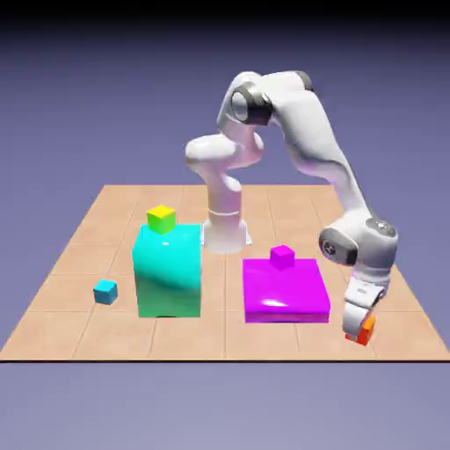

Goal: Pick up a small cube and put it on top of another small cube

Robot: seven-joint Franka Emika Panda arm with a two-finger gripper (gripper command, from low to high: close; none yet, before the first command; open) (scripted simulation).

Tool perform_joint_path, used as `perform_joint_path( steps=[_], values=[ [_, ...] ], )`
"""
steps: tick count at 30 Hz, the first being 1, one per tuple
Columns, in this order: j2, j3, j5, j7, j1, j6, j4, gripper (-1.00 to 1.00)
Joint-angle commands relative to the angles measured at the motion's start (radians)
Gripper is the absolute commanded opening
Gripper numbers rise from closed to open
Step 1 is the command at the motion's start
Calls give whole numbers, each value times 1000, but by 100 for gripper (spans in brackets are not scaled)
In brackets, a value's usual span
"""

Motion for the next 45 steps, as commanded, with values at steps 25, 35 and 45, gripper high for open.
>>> perform_joint_path(
  steps=[25,35,45],
  values=[
    [-906,-113,147,-521,118,-261,-628,-100],
    [-1268,-194,197,-759,196,-327,-915,-100],
    [-1043,-200,190,-770,193,-19,-997,-100]
  ],
)
